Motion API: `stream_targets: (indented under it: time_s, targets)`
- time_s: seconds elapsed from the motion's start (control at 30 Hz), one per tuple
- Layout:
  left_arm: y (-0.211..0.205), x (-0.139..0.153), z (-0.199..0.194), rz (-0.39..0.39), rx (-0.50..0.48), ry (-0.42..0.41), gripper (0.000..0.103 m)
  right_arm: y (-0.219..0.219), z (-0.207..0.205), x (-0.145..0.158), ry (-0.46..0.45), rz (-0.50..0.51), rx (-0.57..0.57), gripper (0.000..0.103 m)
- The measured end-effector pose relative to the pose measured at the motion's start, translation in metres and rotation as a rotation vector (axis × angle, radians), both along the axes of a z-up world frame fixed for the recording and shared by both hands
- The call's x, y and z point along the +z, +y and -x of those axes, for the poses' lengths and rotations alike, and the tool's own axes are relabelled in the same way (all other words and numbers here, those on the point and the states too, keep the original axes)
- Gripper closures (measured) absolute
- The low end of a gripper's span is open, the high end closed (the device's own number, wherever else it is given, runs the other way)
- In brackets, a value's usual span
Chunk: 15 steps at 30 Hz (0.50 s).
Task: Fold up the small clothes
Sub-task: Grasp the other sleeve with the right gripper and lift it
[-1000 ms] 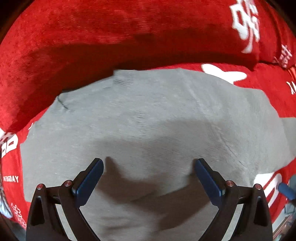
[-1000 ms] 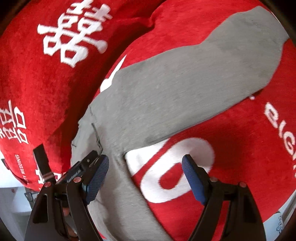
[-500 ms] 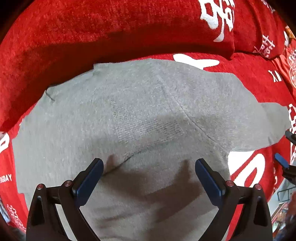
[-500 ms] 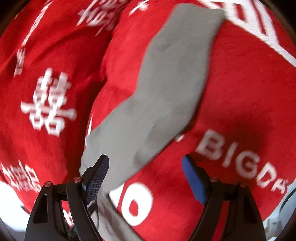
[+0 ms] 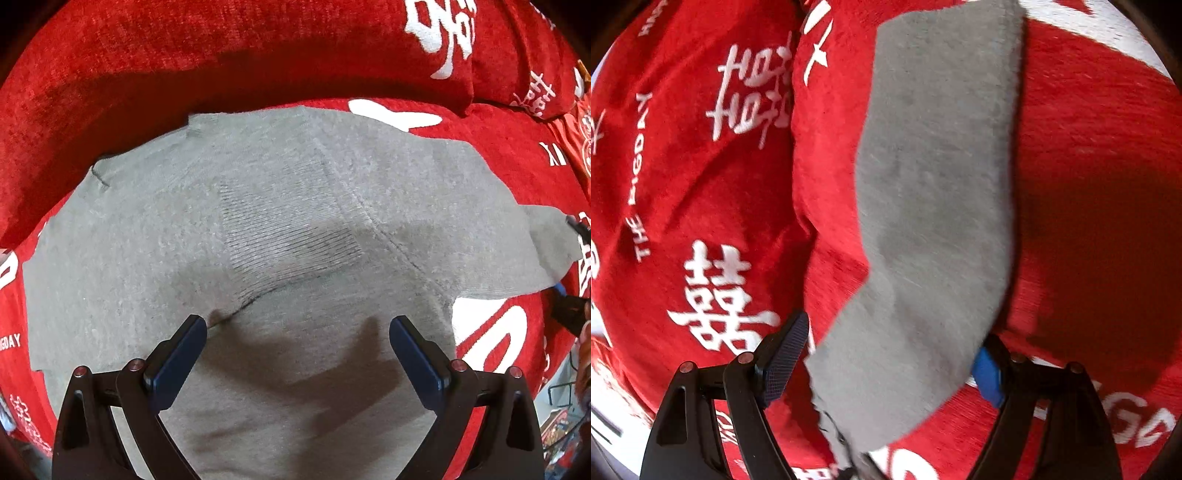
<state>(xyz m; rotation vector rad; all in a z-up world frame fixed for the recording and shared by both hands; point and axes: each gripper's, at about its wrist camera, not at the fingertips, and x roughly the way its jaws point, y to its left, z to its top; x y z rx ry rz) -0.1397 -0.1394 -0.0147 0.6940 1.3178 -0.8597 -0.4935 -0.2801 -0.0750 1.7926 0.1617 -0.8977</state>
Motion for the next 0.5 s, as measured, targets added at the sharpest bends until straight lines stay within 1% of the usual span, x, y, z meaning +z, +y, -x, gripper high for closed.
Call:
stream_targets:
  time_s: [0.03, 0.07, 0.1, 0.13, 0.2, 0.27, 0.33, 0.43, 0.5]
  targets:
    - [0.001, 0.0, -0.001, -0.003, 0.004, -0.003, 0.004, -0.001, -0.001, 0.0, -0.011, -0.008, -0.004, 0.026]
    - [0.002, 0.0, -0.002, -0.005, 0.006, -0.004, 0.004, -0.003, -0.004, -0.002, -0.036, -0.016, -0.003, 0.037]
    - [0.003, 0.0, -0.004, -0.006, 0.011, -0.003, 0.004, -0.004, -0.006, -0.003, -0.058, -0.021, -0.001, 0.069]
    - [0.006, 0.001, -0.006, -0.006, 0.014, 0.005, 0.004, -0.005, -0.008, -0.005, -0.083, -0.026, 0.0, 0.092]
    - [0.01, 0.001, -0.009, -0.007, 0.015, 0.019, 0.004, -0.005, -0.014, -0.004, -0.113, -0.014, 0.005, 0.094]
    - [0.013, 0.002, -0.011, -0.007, 0.015, 0.009, 0.004, -0.005, -0.023, 0.002, -0.117, 0.013, 0.027, 0.095]
    - [0.018, 0.005, -0.013, -0.005, 0.016, -0.004, 0.004, -0.005, -0.035, 0.01, -0.147, 0.038, 0.05, 0.095]
    - [0.025, 0.007, -0.019, -0.003, 0.028, -0.008, 0.004, -0.005, -0.062, 0.028, -0.193, 0.09, 0.118, 0.095]
    - [0.031, 0.01, -0.025, 0.0, 0.039, -0.016, 0.004, -0.004, -0.09, 0.045, -0.218, 0.135, 0.198, 0.095]
